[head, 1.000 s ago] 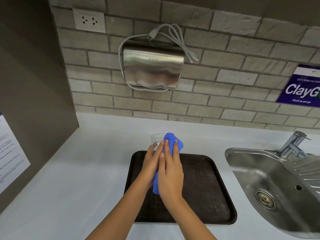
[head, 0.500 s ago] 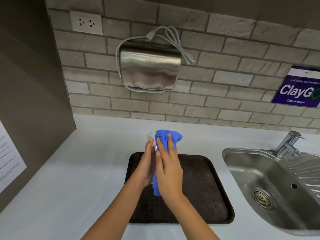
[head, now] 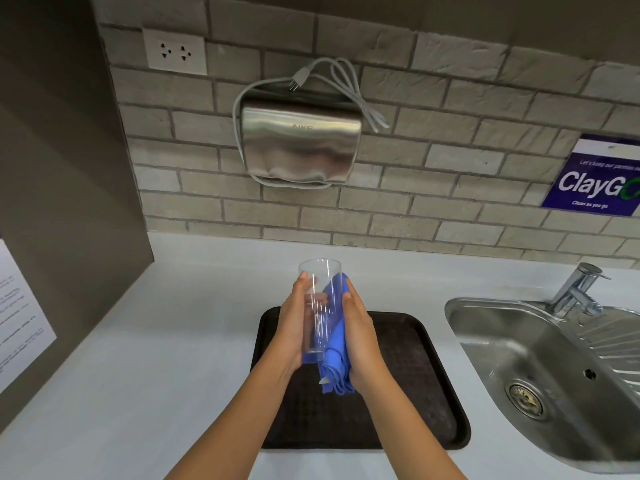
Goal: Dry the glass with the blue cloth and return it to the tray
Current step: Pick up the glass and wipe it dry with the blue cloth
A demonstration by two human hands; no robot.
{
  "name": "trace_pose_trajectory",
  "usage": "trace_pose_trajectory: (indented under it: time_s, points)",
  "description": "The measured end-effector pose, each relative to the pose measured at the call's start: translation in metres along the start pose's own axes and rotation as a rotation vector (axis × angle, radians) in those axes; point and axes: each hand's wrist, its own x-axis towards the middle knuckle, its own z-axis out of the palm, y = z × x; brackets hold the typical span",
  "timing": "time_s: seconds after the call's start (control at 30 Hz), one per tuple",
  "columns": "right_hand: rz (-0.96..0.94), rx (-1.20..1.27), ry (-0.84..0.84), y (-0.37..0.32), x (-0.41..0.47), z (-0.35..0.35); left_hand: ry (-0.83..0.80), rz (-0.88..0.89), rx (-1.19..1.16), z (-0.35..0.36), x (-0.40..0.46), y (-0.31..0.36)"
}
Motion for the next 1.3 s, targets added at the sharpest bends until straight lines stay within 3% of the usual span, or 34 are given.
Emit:
trace_pose_trajectory:
  time_s: [0.17, 0.3, 0.43, 0.53, 0.63, 0.77, 0.83, 1.0, 1.07, 1.13, 1.3]
  points:
    - [-0.083, -0.21, 0.146, 0.007, 0.002, -0.002, 0.214, 0.277, 0.36, 0.007, 0.001, -0.007]
    - [-0.192, -0.379, 0.222, 0.012, -0.004, 0.003, 0.161, 0.311, 0.502, 0.009, -0.003, -0.022]
    - [-0.44, -0.669, 0.198, 0.025, -0.024, 0.013, 0.02, 0.109, 0.217, -0.002, 0.002, -0.018]
    - [-0.55, -0.816, 0.124, 0.029, -0.026, 0.015, -0.089, 0.074, 0.072, -0.009, 0.0, -0.02]
    - [-0.408, -0.638, 0.084, 0.019, -0.012, 0.004, -0.147, 0.079, 0.127, -0.011, -0.004, -0.021]
    - [-0.126, -0.221, 0.05, 0.004, 0.011, -0.007, -0.131, 0.021, 0.091, -0.008, -0.003, -0.018]
    - [-0.089, -0.194, 0.059, 0.003, 0.01, -0.007, -0.137, 0.012, 0.048, -0.005, -0.002, -0.016]
    - [-0.51, -0.836, 0.059, 0.023, -0.019, 0.012, -0.131, 0.005, -0.025, -0.008, 0.009, -0.016]
    - [-0.594, -0.968, 0.095, 0.03, -0.024, 0.015, -0.125, -0.01, -0.035, -0.01, 0.012, -0.017]
    - [-0.541, -0.87, 0.09, 0.02, -0.022, 0.01, -0.157, -0.03, -0.05, -0.01, 0.011, -0.018]
    - [-0.185, -0.319, 0.031, -0.003, 0.003, -0.002, -0.204, -0.055, -0.191, -0.007, 0.008, -0.016]
